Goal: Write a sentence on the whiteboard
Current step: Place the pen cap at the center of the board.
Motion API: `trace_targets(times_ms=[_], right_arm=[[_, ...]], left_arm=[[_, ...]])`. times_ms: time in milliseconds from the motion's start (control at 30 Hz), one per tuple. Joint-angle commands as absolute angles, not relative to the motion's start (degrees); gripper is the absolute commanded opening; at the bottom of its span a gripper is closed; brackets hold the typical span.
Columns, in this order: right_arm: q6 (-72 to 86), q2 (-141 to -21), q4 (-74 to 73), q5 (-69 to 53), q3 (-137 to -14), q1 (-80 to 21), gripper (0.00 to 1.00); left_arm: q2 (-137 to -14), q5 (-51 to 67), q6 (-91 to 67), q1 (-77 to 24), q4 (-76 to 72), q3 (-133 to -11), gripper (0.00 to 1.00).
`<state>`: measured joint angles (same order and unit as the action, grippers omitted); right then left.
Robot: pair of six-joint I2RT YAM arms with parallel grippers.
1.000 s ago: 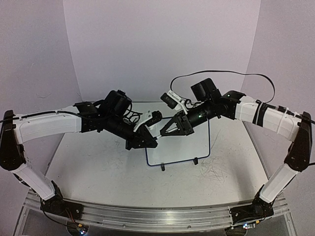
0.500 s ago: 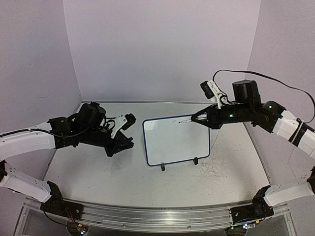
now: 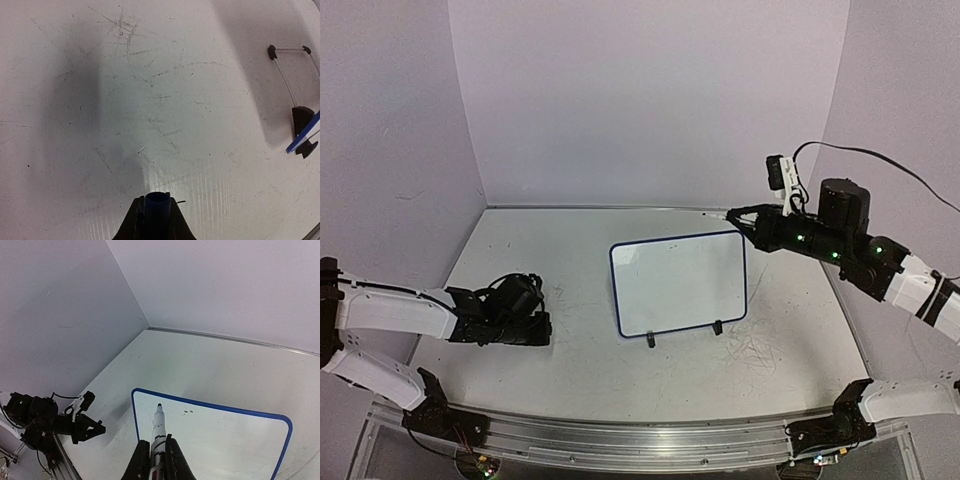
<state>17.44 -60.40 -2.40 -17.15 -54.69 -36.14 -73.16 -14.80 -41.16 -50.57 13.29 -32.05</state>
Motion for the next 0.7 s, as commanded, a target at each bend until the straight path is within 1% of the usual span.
trace_targets(times_ms=[0,67,233,333,433,500,600,667], right_arm=[[17.4,-59.1,3.2,-15.9,-52.6,-36.3,0.00],[16.5,-59.2,3.5,-17.3,-52.1,-36.3,0.00],[14.5,-60.3,5.0,-19.8,-51.8,-36.3,0.00],[14.2,-61.3,6.0,-21.5,-51.9,-36.3,0.00],[14.6,-61.7,7.2,-23.3,-51.3,-36.3,0.00],[14.7,-61.8,7.4,-24.1,-50.8,-36.4,0.00],[14.6,-61.5,7.1,-24.6,-50.4,-36.4,0.00],[14.4,-61.5,6.9,-25.2,-50.1,-36.4,0.00]], left_arm=[[-76.3,-15.9,-49.7,-50.4,7.9,-31.5,0.05],[-78.3,-15.7,-50.9,-50.4,7.1,-31.3,0.09],[-82.4,-14.6,-51.8,-50.5,5.5,-31.6,0.13],[-83.5,-14.1,-51.0,-50.5,5.3,-32.0,0.20],[-82.8,-14.1,-50.2,-50.5,5.5,-31.8,0.28],[-81.1,-14.3,-50.3,-50.5,5.5,-31.0,0.38],[-77.1,-14.5,-50.4,-50.5,5.7,-30.1,0.47],[-74.0,-14.4,-49.8,-50.5,6.8,-30.6,0.57]])
